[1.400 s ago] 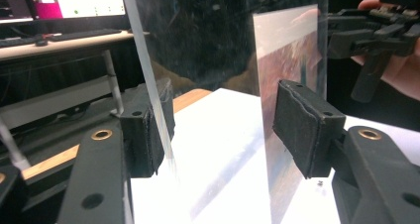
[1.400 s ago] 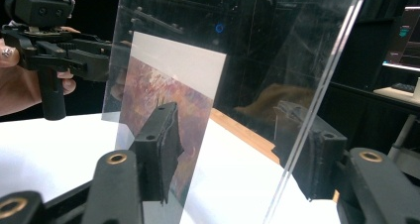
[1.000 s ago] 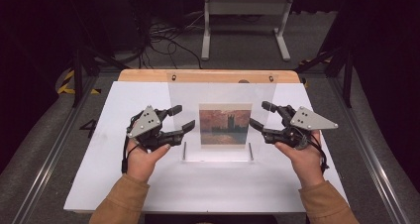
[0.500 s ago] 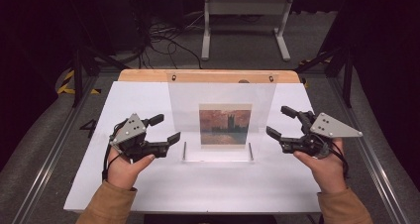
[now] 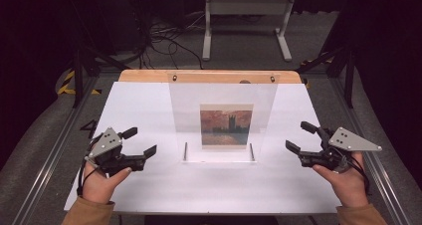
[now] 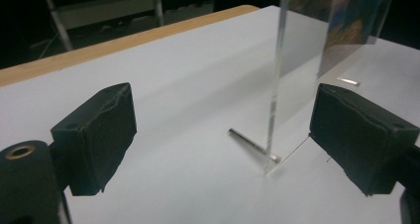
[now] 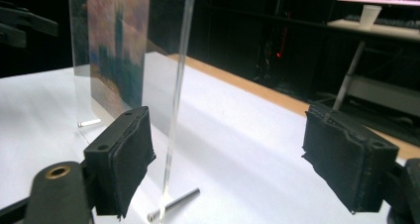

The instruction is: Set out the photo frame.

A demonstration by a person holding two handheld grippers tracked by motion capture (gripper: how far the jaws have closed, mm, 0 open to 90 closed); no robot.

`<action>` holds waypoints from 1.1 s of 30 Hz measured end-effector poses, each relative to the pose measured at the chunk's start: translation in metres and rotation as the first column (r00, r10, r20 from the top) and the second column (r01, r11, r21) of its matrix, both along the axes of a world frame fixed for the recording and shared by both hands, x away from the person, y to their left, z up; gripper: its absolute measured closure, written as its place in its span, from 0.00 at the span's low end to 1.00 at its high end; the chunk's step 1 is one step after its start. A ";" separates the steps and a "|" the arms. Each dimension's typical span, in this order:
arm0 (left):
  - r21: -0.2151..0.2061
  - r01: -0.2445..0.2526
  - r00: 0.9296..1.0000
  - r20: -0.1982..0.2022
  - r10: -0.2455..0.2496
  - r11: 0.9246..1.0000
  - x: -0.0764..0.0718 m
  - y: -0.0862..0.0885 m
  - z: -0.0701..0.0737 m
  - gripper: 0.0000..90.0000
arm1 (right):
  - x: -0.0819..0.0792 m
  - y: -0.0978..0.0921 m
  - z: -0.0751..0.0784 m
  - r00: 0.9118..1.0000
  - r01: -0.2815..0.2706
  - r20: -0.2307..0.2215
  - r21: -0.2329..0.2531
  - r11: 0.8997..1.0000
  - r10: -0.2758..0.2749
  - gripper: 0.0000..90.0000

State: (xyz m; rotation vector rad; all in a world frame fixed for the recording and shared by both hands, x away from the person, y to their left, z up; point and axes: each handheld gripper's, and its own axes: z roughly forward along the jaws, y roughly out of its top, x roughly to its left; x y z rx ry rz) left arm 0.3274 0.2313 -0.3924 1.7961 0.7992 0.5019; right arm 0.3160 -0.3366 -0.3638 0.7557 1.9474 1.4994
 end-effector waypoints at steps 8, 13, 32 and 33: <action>-0.013 -0.050 0.999 -0.011 0.050 0.999 -0.006 0.033 -0.016 0.09 | -0.002 -0.009 -0.019 0.997 0.046 -0.060 -0.037 0.998 -0.048 0.19; -0.014 -0.049 0.998 -0.026 0.048 0.999 -0.006 0.038 -0.028 0.07 | 0.002 -0.012 -0.033 0.992 0.059 -0.105 -0.055 0.997 -0.064 0.17; 0.068 -0.049 0.998 -0.046 0.052 0.996 -0.001 0.022 -0.068 0.07 | 0.003 -0.013 -0.088 0.974 0.096 -0.199 -0.092 0.991 -0.113 0.16; 0.061 -0.044 0.998 -0.050 0.047 0.997 0.000 0.021 -0.070 0.07 | 0.003 -0.013 -0.088 0.976 0.087 -0.193 -0.098 0.991 -0.105 0.15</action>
